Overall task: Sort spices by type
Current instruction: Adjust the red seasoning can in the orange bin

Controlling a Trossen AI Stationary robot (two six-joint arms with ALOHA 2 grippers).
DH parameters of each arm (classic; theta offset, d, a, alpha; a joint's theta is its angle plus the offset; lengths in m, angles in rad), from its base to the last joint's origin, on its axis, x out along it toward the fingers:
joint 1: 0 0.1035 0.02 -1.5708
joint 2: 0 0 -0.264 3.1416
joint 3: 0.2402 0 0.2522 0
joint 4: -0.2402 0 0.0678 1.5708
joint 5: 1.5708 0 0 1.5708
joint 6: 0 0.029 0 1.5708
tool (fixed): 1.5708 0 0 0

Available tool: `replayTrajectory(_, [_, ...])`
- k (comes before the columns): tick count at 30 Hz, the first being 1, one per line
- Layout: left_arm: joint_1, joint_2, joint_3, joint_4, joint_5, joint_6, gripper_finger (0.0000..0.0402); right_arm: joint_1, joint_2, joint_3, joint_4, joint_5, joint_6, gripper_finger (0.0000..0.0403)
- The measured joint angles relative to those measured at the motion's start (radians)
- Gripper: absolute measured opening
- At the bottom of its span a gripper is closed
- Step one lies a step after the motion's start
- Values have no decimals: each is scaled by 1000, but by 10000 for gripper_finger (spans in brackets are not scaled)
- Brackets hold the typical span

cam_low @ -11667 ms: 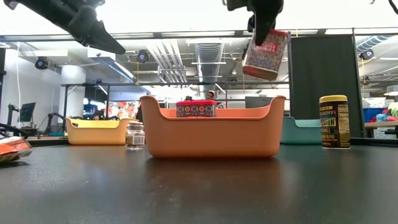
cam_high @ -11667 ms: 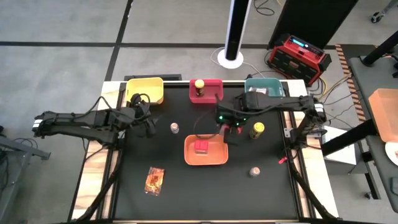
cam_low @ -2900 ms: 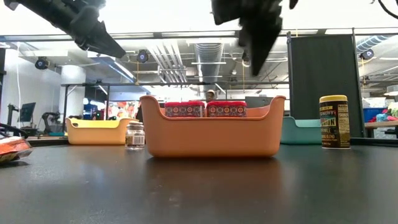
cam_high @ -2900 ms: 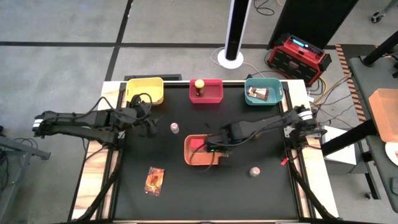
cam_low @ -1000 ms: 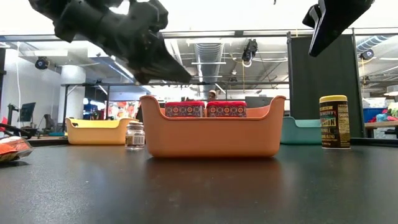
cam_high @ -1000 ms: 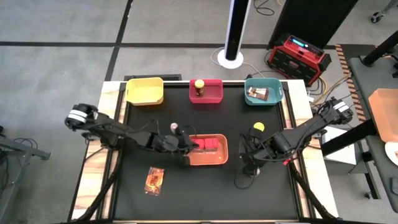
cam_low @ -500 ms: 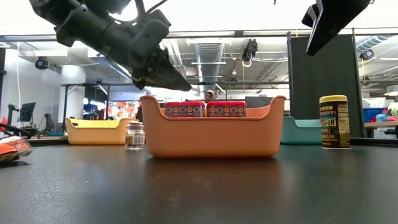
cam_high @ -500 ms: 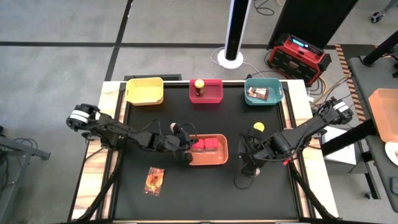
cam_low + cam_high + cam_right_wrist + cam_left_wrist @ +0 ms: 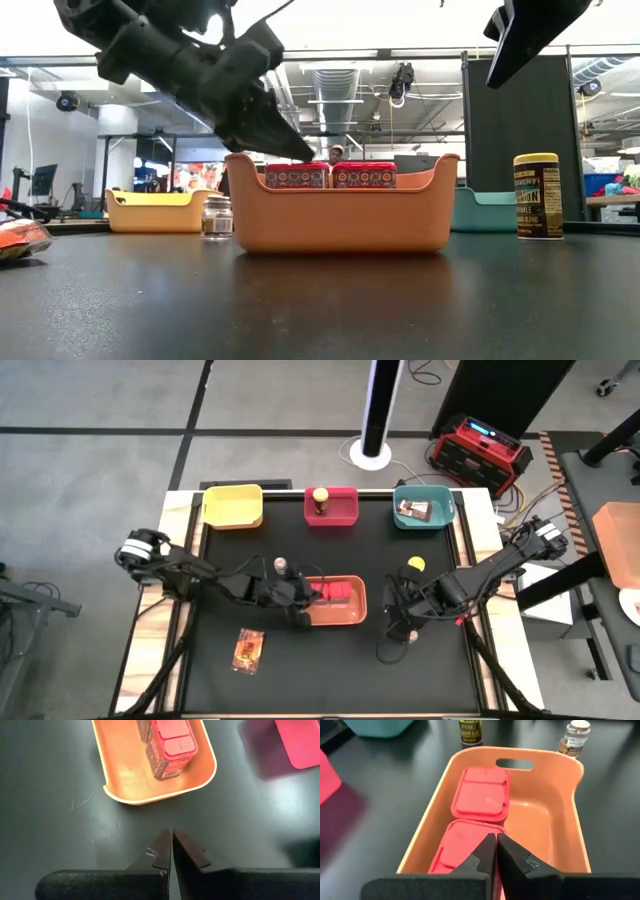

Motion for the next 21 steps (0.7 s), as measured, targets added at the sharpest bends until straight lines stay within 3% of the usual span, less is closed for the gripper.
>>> replayTrajectory(7, [3,44,49,-10,-30,35,0,0,0,0,1,7,0,9])
replayTrajectory(21, [6,12,45,-68,-31,51,0,0,0,-8,10,9,9,9])
